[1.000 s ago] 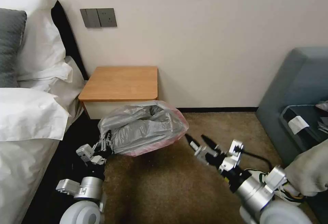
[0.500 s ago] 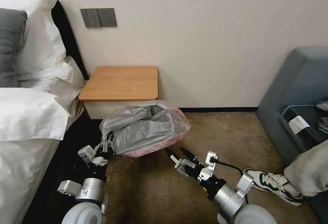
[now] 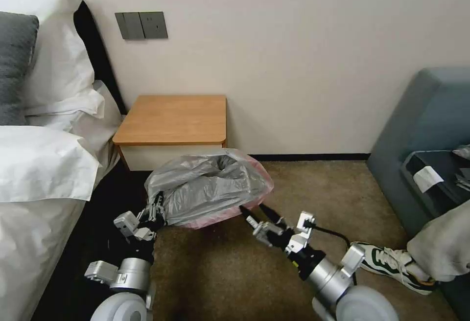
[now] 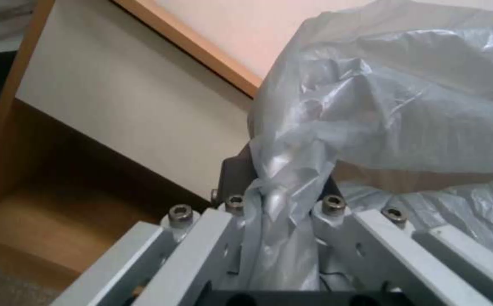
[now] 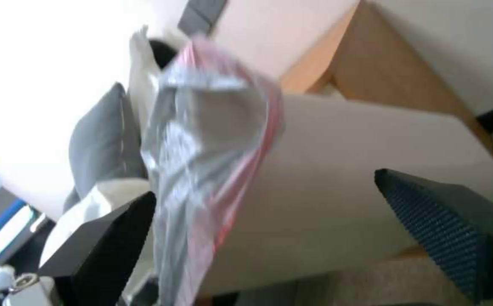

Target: Pick up the garbage bag from the table and place it over the trash can.

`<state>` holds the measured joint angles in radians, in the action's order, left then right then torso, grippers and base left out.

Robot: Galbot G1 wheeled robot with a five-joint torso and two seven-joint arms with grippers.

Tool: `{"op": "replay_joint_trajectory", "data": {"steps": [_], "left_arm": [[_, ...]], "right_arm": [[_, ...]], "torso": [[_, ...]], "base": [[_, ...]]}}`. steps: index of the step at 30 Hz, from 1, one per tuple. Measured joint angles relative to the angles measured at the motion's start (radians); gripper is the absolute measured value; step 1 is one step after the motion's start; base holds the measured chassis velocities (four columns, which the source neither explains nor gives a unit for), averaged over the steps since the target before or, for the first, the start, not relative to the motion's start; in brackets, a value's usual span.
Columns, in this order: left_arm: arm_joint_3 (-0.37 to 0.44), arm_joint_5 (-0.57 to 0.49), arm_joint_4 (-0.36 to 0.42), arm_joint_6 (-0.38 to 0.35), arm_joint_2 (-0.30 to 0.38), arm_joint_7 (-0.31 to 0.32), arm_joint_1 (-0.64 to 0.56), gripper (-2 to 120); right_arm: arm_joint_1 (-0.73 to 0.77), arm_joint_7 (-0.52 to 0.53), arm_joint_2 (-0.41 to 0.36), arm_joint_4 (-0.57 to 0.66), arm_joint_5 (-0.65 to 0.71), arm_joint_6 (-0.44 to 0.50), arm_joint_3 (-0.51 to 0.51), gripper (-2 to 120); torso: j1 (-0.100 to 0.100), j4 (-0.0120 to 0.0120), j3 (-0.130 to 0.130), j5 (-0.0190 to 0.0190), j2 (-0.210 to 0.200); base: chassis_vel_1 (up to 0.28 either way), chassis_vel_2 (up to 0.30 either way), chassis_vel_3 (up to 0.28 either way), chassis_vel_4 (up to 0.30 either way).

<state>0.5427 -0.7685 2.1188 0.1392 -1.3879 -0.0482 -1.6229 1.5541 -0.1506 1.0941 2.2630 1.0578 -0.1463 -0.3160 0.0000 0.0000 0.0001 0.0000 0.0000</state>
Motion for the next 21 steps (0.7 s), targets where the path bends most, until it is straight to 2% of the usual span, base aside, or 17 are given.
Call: {"op": "replay_joint_trajectory", "data": {"steps": [21], "left_arm": [[-0.008,-0.006,0.021,0.004,-0.011,-0.005,-0.013,5]], "right_arm": [[-0.063,-0.017,0.12,-0.069,0.095,0.04,0.04,100]], "torso": [[0.0,0.0,0.0,-0.0001,0.0]], "base": [[0.0,0.0,0.0,0.0]]}}
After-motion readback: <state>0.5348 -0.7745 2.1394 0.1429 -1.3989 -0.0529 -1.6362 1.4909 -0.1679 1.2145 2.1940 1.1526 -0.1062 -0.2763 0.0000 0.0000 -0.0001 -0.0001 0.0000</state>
